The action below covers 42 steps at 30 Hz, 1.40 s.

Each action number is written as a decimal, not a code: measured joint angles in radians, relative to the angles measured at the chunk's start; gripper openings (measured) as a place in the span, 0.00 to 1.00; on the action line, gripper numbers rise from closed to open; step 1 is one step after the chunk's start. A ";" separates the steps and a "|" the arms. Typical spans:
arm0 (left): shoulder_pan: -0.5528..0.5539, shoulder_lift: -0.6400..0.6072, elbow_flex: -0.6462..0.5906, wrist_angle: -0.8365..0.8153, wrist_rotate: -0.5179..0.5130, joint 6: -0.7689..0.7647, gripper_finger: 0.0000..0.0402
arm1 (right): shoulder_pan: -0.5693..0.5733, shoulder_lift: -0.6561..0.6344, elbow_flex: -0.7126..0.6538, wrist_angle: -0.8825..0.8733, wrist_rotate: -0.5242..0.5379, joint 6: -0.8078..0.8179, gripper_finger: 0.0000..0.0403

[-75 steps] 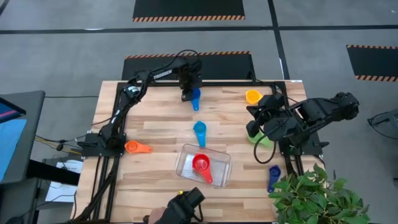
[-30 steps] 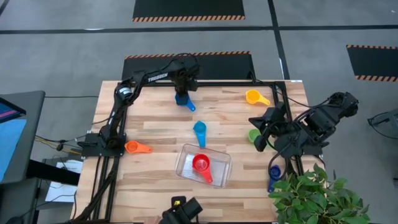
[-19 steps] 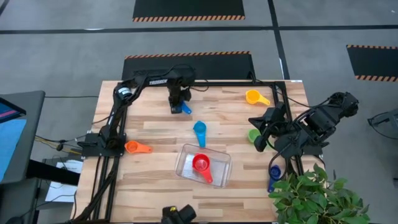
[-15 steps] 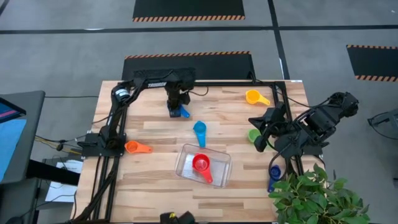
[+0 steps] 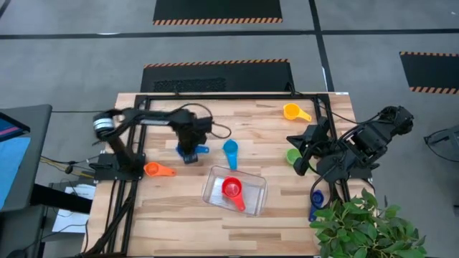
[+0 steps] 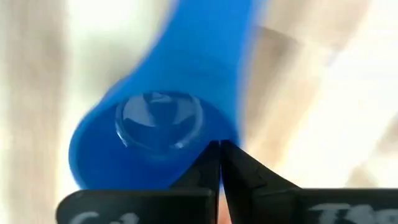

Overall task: Nest measuring cups in basket
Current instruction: Stack the top light blue measuring cup on top of the red measuring cup into the transparent bin

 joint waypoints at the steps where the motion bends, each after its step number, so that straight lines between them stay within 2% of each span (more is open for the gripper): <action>1: -0.032 -0.043 -0.008 -0.002 0.007 -0.049 0.00 | 0.000 0.000 0.000 0.000 0.000 -0.001 0.08; 3: -0.103 -0.130 -0.003 -0.006 -0.010 -0.127 0.00 | 0.000 0.000 0.000 0.000 0.000 -0.012 0.08; 5: -0.168 -0.223 0.022 -0.010 -0.085 -0.175 0.00 | 0.000 0.000 0.000 0.000 0.000 -0.015 0.08; 10: -0.229 -0.428 0.010 -0.009 -0.444 -0.196 0.00 | -0.009 0.000 0.000 0.002 0.001 -0.017 0.08; 13: -0.211 -0.499 -0.020 -0.001 -0.545 -0.247 0.00 | -0.015 0.000 0.000 0.005 0.001 -0.017 0.08; 16: -0.167 -0.528 -0.059 -0.006 -0.520 -0.278 0.00 | -0.027 0.000 0.000 0.005 0.001 -0.017 0.08; 21: -0.061 -0.529 -0.159 0.013 -0.389 -0.280 0.03 | -0.043 0.000 0.000 0.006 0.000 -0.017 0.08; 28: 0.043 -0.528 -0.306 0.155 -0.227 -0.283 0.21 | -0.042 0.000 0.000 -0.006 0.003 -0.014 0.08; 31: 0.048 -0.528 -0.331 0.186 -0.223 -0.284 0.29 | -0.047 0.000 0.000 -0.053 0.040 0.037 0.08; 35: 0.048 -0.523 -0.337 0.200 -0.223 -0.284 0.36 | -0.056 -0.004 0.000 -0.207 0.047 0.199 0.08; 38: 0.049 -0.492 -0.337 0.214 -0.225 -0.283 0.38 | -0.056 -0.005 -0.001 -0.273 0.049 0.279 0.08; 42: 0.049 -0.405 -0.337 0.222 -0.222 -0.282 0.39 | -0.053 -0.006 -0.001 -0.260 0.049 0.259 0.07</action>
